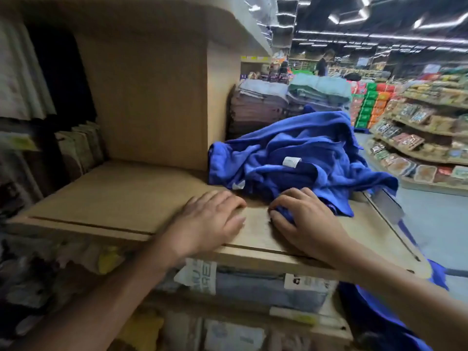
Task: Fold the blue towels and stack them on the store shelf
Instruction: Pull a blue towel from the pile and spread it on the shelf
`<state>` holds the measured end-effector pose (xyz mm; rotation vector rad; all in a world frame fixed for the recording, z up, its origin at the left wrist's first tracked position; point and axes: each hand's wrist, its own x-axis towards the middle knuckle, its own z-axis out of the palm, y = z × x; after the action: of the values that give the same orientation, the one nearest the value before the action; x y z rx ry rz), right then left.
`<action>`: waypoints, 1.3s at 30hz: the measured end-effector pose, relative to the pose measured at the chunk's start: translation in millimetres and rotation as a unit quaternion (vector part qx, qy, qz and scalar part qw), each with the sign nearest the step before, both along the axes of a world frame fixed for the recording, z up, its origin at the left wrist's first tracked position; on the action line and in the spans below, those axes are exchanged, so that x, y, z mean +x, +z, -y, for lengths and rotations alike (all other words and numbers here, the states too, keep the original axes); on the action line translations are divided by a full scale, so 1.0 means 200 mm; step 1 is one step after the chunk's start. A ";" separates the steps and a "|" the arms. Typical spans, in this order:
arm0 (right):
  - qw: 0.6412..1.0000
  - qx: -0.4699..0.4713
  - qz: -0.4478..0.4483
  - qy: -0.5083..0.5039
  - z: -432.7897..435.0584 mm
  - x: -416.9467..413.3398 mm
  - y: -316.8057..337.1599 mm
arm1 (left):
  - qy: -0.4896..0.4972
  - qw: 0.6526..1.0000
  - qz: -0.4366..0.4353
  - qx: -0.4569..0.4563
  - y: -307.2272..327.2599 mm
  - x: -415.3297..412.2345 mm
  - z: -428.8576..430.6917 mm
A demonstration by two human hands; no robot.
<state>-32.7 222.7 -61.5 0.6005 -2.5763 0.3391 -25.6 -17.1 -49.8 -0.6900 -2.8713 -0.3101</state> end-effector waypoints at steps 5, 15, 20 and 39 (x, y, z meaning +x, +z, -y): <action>1.000 -0.022 0.018 -0.005 0.00 -0.02 0.00 | -0.011 0.999 -0.009 0.033 -0.01 -0.02 0.01; 0.997 -0.081 0.004 0.004 0.02 0.08 0.08 | 0.003 0.998 -0.009 0.063 0.02 0.07 0.00; 0.992 -0.089 -0.086 -0.040 -0.08 0.04 0.18 | -0.013 0.999 -0.016 0.030 0.03 0.05 0.02; 0.956 -0.177 -0.034 -0.232 -0.65 -0.67 0.68 | -0.128 0.967 -0.065 0.209 0.12 -0.58 -0.27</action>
<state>-166.6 352.5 73.7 -0.1198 -2.4102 0.5834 -142.0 37.4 -25.3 -0.9485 -2.4713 -0.8426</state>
